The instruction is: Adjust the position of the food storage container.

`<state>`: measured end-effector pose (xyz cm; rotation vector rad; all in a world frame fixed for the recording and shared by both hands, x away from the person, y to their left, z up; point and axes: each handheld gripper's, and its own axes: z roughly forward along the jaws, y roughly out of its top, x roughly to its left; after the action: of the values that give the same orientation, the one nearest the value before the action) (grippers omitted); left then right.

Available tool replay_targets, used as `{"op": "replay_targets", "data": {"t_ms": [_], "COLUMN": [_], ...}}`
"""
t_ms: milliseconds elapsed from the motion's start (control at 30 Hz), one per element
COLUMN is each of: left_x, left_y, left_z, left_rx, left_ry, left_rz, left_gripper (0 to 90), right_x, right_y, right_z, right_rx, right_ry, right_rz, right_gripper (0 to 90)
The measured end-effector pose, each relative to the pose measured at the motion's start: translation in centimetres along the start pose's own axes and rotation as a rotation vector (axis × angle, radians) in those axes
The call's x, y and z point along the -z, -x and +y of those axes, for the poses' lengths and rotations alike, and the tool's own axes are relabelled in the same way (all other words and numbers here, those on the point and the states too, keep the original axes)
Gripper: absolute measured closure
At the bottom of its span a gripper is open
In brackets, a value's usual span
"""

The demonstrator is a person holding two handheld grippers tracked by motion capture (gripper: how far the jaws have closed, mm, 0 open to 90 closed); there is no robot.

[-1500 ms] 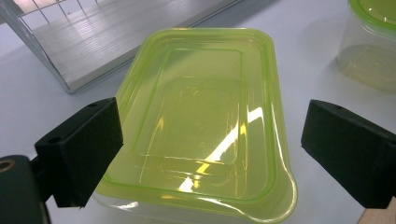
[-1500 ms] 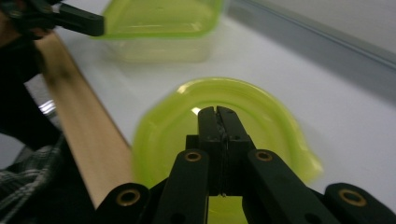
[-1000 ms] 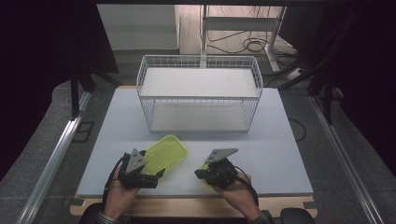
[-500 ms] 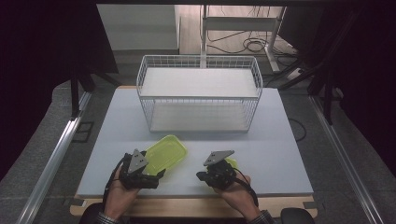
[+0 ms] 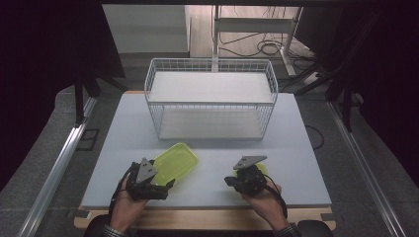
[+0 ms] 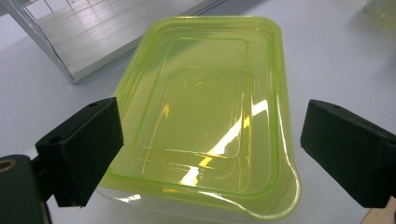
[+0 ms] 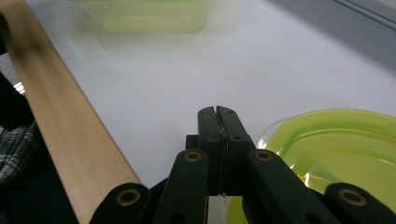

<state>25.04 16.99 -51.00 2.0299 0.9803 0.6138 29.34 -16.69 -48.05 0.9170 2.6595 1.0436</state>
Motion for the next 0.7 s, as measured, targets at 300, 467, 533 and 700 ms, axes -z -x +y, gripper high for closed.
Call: {"op": "replay_targets", "data": {"t_ms": [300, 467, 533, 700], "left_x": [-0.1, -0.2, -0.2, -0.3], "left_y": [0.0, 0.1, 0.1, 0.1], "left_z": [0.0, 0.0, -0.1, -0.1], "left_rx": [-0.009, -0.014, -0.018, -0.021], "left_ry": [-0.014, -0.023, -0.029, -0.038], "left_rz": [0.005, 0.006, 0.005, 0.006], "left_gripper": [5.6, 5.6, 5.7, 5.7], "right_x": [1.4, 2.4, 2.7, 3.6], "right_y": [2.6, 4.4, 5.1, 6.8], "right_z": [-1.3, -2.0, -2.2, -2.8], "right_rx": [-0.07, -0.115, -0.136, -0.175], "right_ry": [0.018, 0.033, 0.037, 0.053], "right_rz": [-0.055, -0.099, -0.114, -0.156], "right_gripper": [87.8, 86.4, 86.3, 86.6]}}
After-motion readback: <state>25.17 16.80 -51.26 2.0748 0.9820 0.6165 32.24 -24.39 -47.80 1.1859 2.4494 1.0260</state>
